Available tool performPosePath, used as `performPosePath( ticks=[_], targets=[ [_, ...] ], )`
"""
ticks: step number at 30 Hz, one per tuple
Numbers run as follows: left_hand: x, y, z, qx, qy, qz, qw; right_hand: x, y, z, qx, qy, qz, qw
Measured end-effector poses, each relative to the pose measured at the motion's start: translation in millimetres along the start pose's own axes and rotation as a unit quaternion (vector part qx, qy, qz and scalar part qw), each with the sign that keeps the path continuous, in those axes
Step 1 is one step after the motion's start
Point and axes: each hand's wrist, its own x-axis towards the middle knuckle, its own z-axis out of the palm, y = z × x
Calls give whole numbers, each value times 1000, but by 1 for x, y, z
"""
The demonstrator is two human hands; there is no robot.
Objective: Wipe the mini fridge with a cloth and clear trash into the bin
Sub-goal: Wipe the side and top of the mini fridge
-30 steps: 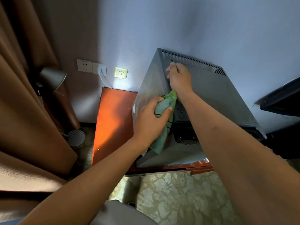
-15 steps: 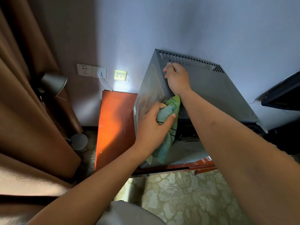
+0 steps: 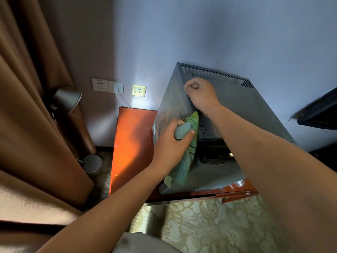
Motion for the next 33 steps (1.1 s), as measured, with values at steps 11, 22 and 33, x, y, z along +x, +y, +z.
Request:
performPosePath(
  ticks=[11,22,33],
  targets=[
    [13,-61,-6,36,-37,-144,988,-32,13,-3,-154,36,-14,987],
    [52,-57,-11,21,-43,-189,981,-32,13,-1,-161,41,-5,986],
    [110,-4,-14,-59,-22,-169,984,-27,4,-5,-150,24,39,988]
  ],
)
